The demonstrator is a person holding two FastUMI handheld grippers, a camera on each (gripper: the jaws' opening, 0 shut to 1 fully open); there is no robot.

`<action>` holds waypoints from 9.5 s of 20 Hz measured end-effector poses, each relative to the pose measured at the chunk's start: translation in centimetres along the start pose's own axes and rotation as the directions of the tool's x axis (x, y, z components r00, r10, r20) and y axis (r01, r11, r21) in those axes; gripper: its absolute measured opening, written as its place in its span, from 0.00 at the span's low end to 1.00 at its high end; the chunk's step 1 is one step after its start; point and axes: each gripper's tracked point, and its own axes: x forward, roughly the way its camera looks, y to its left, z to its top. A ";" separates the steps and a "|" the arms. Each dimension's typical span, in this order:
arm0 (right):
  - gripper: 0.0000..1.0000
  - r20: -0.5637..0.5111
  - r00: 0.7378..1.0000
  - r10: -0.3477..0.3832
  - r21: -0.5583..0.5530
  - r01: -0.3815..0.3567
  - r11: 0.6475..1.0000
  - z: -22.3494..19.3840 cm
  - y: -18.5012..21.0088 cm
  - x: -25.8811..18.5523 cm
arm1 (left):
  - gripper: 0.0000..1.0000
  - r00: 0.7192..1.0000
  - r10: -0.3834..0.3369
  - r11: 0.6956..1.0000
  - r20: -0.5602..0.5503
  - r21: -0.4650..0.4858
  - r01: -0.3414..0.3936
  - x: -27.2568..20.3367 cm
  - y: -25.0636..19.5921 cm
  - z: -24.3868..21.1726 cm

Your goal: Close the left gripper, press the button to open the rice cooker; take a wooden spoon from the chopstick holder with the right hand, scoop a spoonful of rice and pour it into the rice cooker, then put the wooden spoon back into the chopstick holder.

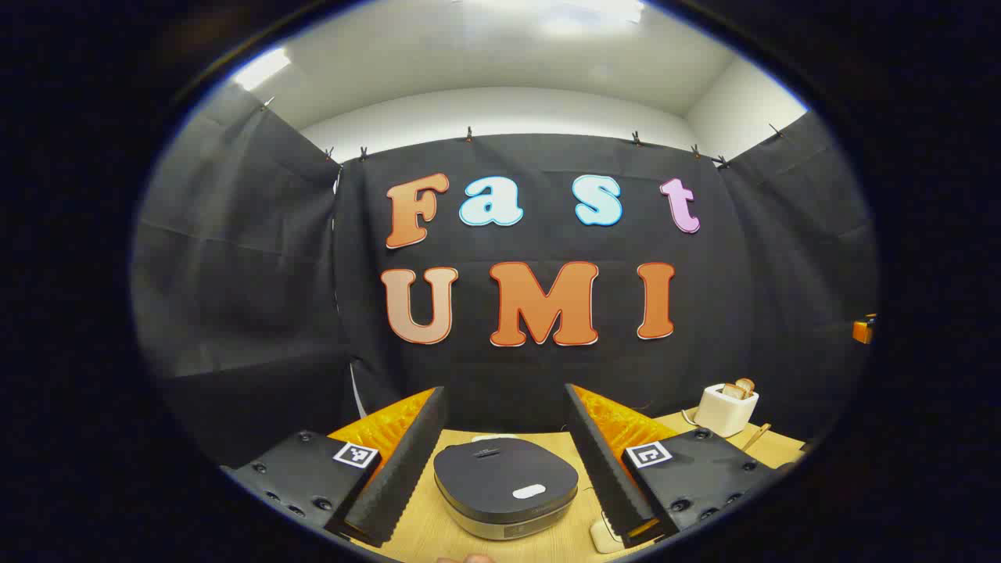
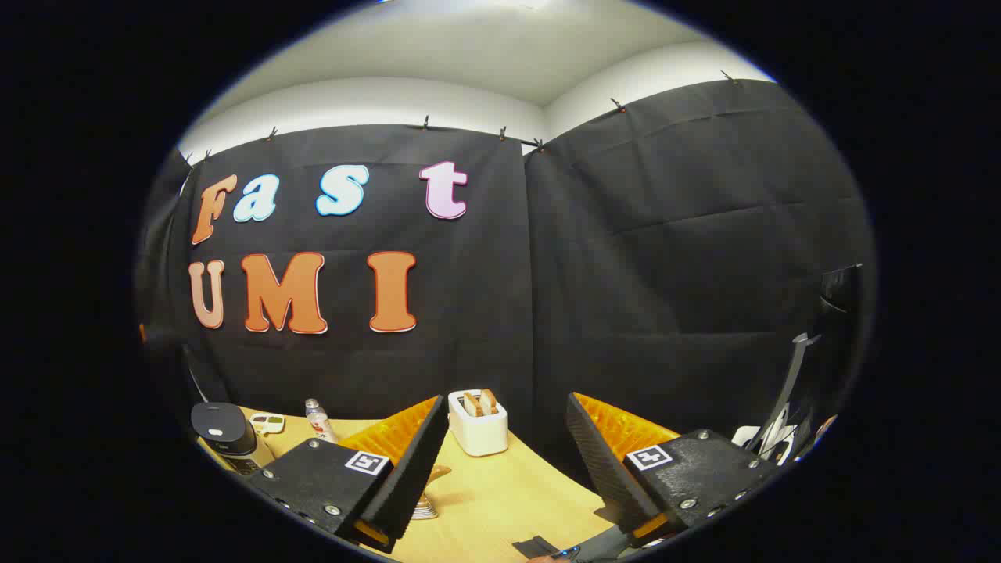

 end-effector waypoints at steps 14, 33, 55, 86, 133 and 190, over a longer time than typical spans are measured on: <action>0.95 0.003 0.996 0.092 -0.020 -0.092 0.996 0.1 3.8 0.7 | 1.00 0.999 0.034 0.999 0.014 0.029 -0.035 -1.4 0.4 1.3; 0.95 -0.024 0.985 0.169 -0.020 -0.169 0.985 -0.4 8.0 1.6 | 0.22 0.998 0.029 0.999 -0.049 0.020 -0.028 -1.4 1.4 0.2; 0.95 -0.124 0.985 0.120 -0.001 -0.121 0.993 -4.0 6.5 2.2 | 0.04 0.872 -0.189 0.981 -0.452 -0.052 0.185 8.5 -3.9 -18.3; 0.95 -0.122 0.982 0.147 0.101 -0.135 0.986 -4.4 6.7 2.2 | 0.04 0.916 -0.081 0.987 -0.392 0.096 0.128 11.4 -0.8 -11.5; 0.37 -0.279 0.876 0.393 0.624 -0.145 0.768 -26.0 14.1 15.1 | 0.92 0.935 0.350 0.937 -0.055 0.003 -0.351 -1.6 13.0 2.3; 0.15 -0.314 0.795 0.519 0.331 -0.421 0.845 -25.9 33.5 -2.9 | 0.97 0.943 0.320 0.947 -0.089 0.070 -0.315 -4.6 20.2 -2.5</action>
